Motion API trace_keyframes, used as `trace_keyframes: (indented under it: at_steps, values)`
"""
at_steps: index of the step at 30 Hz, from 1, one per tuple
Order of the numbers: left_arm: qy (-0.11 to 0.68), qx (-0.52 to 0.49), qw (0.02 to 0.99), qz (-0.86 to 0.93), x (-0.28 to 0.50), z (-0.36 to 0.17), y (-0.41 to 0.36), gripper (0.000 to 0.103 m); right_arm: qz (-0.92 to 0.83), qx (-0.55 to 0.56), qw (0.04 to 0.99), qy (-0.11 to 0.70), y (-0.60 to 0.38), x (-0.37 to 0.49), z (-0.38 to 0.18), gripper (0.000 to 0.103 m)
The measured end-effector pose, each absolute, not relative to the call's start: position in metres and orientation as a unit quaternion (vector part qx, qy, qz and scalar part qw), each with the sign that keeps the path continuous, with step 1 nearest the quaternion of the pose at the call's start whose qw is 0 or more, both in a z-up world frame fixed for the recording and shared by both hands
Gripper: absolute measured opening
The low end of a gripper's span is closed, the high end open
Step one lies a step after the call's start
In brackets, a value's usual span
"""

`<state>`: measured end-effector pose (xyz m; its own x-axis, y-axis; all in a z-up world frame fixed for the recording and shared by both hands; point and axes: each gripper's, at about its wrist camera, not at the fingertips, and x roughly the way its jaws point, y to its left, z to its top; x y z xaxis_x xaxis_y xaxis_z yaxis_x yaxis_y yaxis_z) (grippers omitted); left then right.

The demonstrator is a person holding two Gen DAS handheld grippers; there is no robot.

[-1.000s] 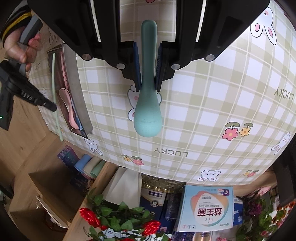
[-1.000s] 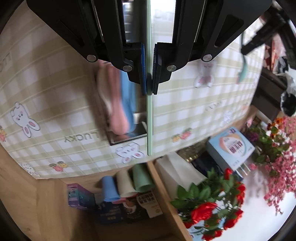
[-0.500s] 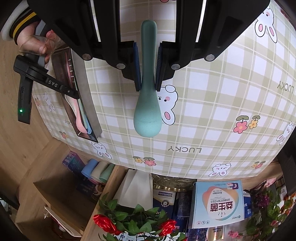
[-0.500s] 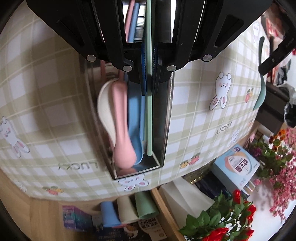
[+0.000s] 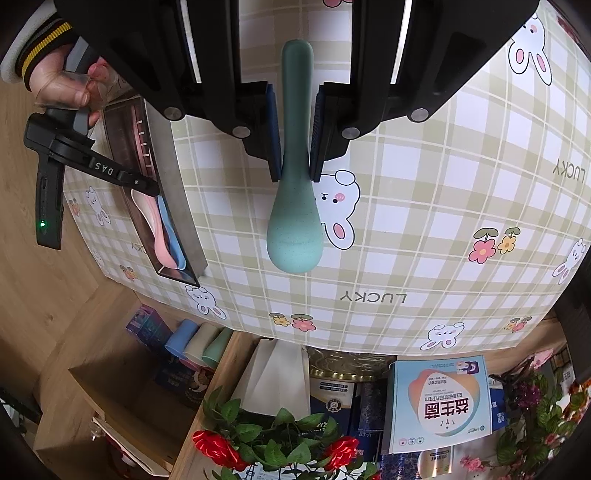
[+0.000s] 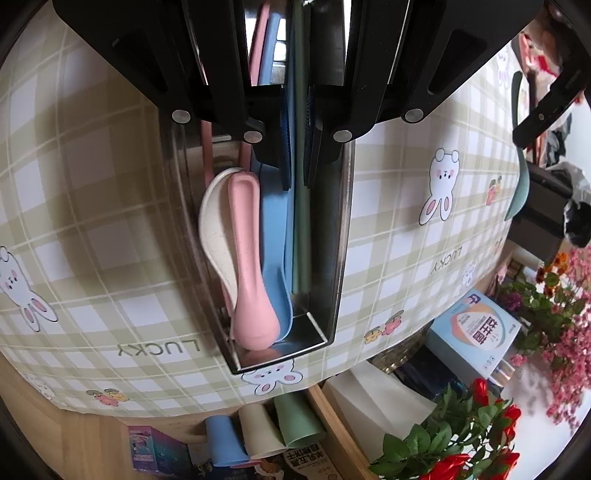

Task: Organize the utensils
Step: 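Lower the light green chopstick into the steel tray with the right tool and open, then lower the teal spoon into the steel tray with the left tool and open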

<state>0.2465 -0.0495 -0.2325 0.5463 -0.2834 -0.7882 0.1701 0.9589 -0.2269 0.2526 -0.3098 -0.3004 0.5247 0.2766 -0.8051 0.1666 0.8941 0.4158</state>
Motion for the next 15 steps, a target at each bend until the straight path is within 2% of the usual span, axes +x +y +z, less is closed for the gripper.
trace_keyframes:
  at_steps: [9,10,12,13,15]
  values:
    - [0.461,-0.063,0.875,-0.136,0.246,-0.230,-0.056,0.015,0.016,0.219,0.856,0.467,-0.320,0.236,-0.277,0.009]
    - [0.461,-0.063,0.874,-0.137,0.246,-0.229,-0.057,0.015,0.014,0.217,0.857,0.467,-0.322,0.234,-0.276,0.012]
    - [0.462,-0.063,0.873,-0.140,0.245,-0.228,-0.059,0.015,0.009,0.213,0.860,0.464,-0.326,0.230,-0.273,0.035]
    - [0.463,-0.063,0.873,-0.140,0.246,-0.228,-0.060,0.015,0.003,0.210,0.864,0.458,-0.328,0.228,-0.270,0.056]
    - [0.466,-0.065,0.871,-0.142,0.246,-0.228,-0.064,0.015,-0.004,0.201,0.868,0.454,-0.332,0.224,-0.265,0.057]
